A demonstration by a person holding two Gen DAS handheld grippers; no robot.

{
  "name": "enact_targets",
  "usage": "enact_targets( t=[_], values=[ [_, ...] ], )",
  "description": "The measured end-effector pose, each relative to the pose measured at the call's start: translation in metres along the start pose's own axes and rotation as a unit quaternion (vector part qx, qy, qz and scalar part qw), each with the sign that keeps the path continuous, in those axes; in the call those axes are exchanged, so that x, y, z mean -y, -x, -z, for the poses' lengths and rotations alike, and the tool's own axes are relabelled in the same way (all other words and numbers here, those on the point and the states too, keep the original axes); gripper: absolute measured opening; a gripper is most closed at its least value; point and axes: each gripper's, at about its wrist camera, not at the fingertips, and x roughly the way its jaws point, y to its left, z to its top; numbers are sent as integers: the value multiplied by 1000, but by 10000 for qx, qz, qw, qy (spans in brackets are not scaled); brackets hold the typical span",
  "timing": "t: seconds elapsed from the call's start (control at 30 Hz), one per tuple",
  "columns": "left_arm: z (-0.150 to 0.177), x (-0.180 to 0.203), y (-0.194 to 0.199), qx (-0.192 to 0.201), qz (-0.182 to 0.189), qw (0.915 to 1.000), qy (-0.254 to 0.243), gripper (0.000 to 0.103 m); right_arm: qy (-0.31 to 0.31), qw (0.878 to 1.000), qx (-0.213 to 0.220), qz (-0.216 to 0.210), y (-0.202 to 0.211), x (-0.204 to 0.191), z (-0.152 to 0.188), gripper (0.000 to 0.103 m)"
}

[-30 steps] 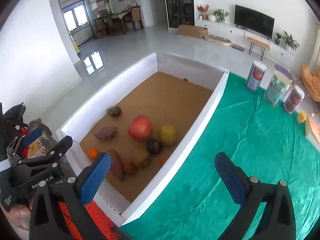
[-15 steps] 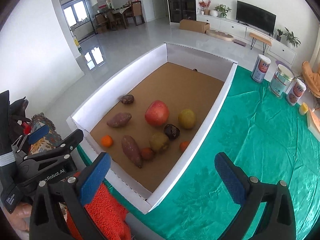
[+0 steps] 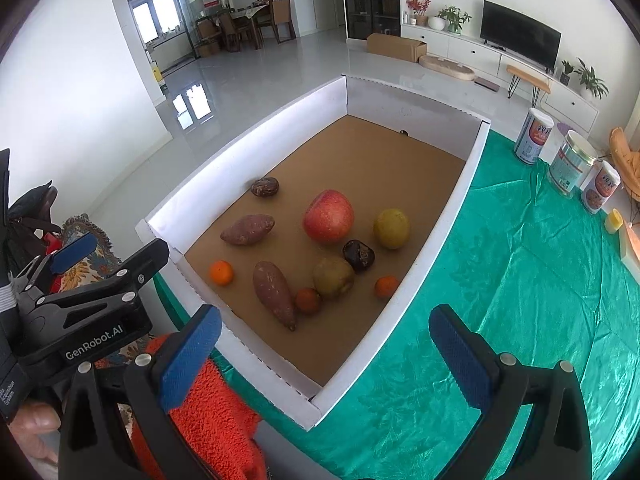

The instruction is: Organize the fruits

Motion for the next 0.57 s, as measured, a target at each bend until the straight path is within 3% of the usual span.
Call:
enact_targets(
  t=[0.57],
  values=[
    [0,-5,-12,-93,-13,9999,69,102,0,10000,-40,35,-8,-2,-2,103]
  ],
)
